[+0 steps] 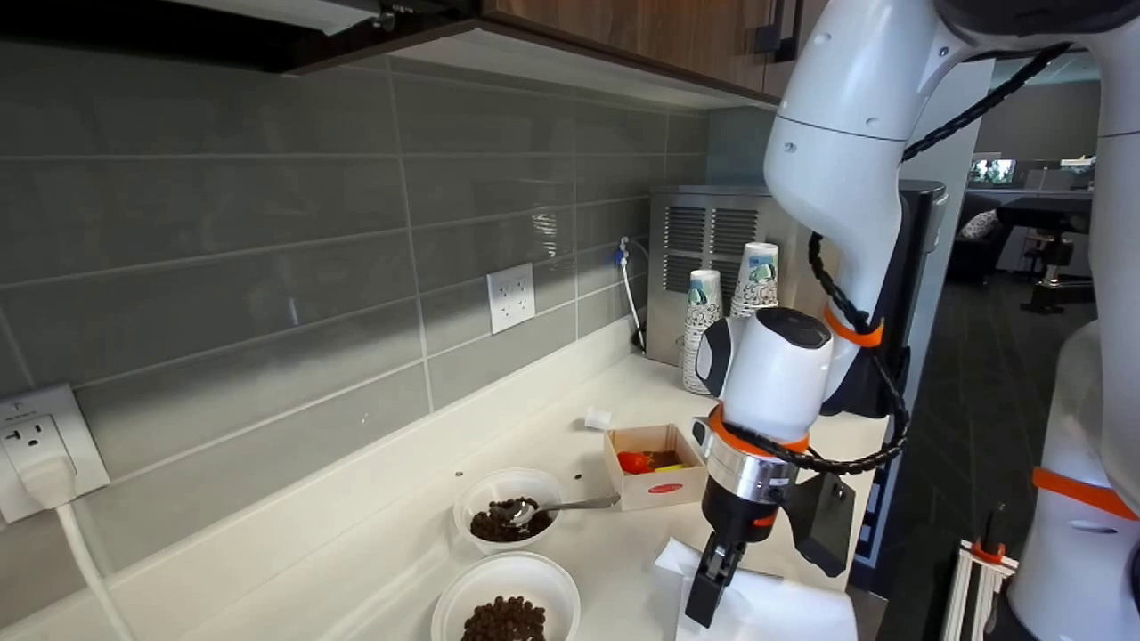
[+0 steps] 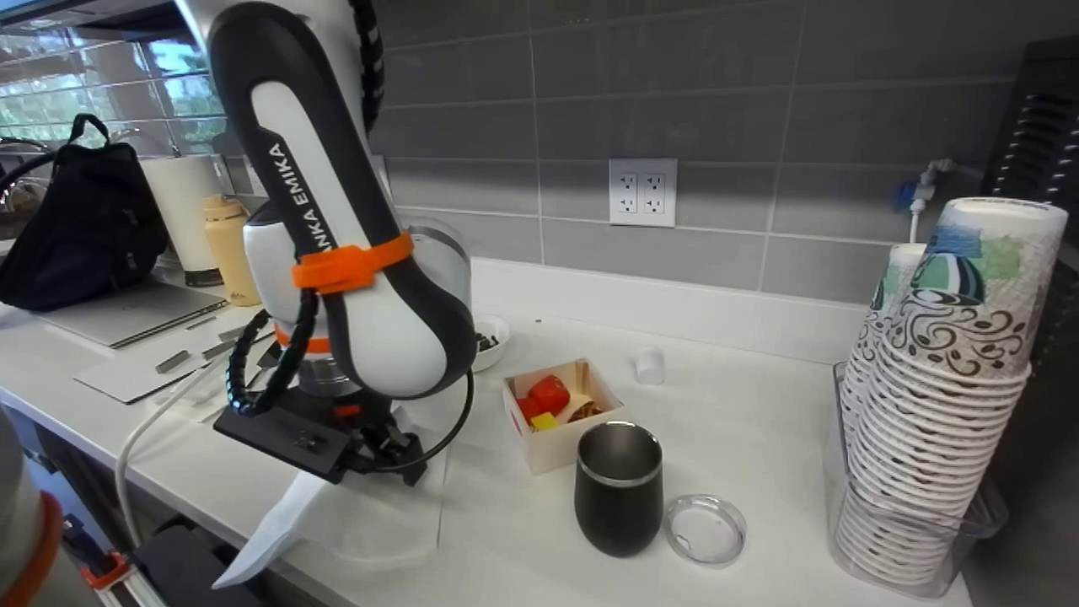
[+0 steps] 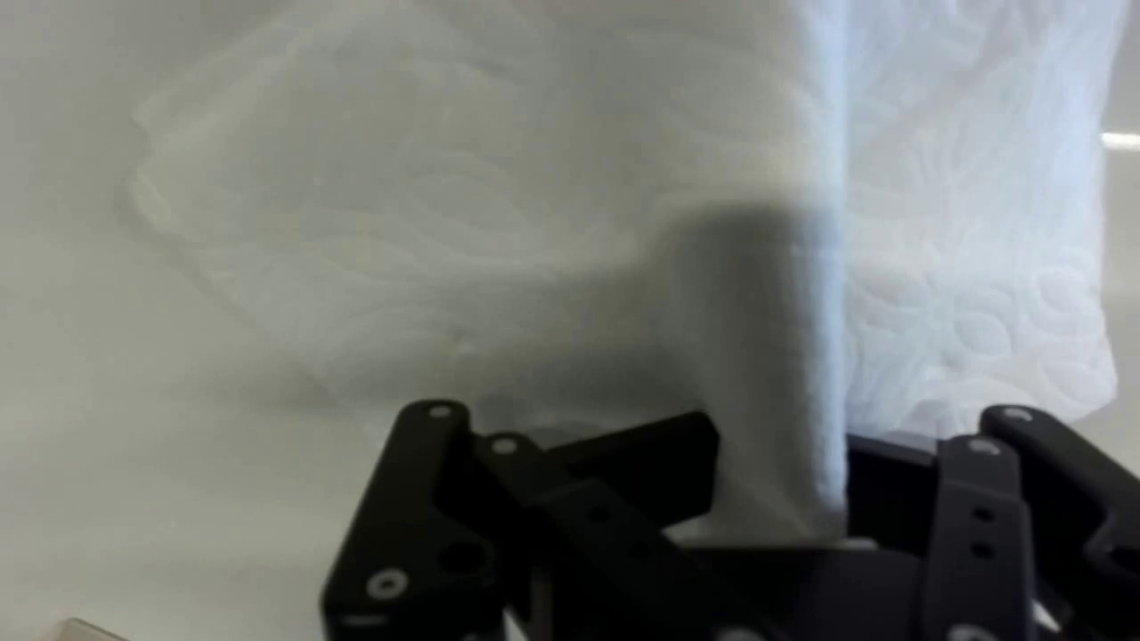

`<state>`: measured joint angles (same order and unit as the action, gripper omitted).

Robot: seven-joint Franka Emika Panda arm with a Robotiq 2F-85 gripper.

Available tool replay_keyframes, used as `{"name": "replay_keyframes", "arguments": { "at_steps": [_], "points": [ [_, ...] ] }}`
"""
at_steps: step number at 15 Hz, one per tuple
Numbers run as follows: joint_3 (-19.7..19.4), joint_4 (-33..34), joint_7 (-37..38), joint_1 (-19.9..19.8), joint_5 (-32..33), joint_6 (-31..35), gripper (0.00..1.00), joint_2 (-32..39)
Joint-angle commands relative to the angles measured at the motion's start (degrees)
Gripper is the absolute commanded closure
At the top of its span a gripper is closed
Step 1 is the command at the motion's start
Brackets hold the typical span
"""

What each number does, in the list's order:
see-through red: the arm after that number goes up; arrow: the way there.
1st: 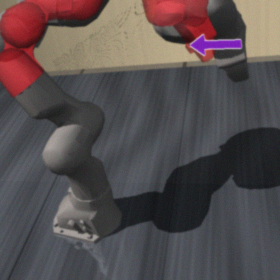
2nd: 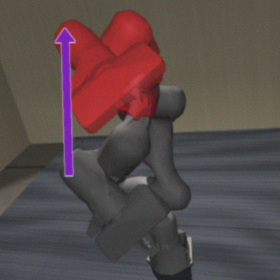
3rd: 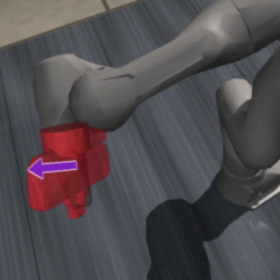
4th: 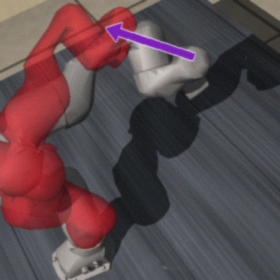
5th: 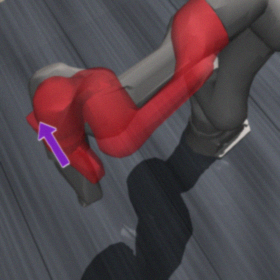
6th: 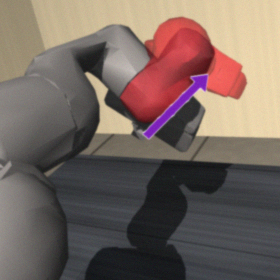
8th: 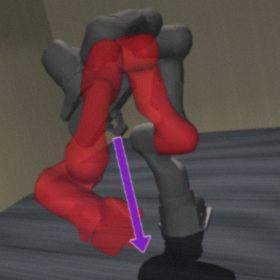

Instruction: Use the napkin to wipe the table

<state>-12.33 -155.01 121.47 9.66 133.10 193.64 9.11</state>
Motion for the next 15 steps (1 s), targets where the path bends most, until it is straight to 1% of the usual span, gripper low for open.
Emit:
{"name": "replay_keyframes", "arguments": {
  "at_steps": [1, 4, 5, 8, 13, 15],
  "points": [
    [-4.11, -0.36, 2.83, 3.89, 4.45, -3.16, 1.0, 0.63],
    [-5.9, 1.16, 1.49, 5.47, 2.71, -5.53, 1.0, 1.52],
    [-5.5, 2.24, 0.94, 5.57, 1.82, -5.51, 1.0, 1.95],
    [-3.21, 5.68, 0.9, 5.64, -0.99, -3.89, 1.0, 3.07],
    [2.1, 11.0, 0.66, 5.43, -5.41, -2.61, 1.0, 5.41],
    [4.23, 12.52, 0.31, 4.98, -6.46, -0.64, 1.0, 6.79]
  ]
}}
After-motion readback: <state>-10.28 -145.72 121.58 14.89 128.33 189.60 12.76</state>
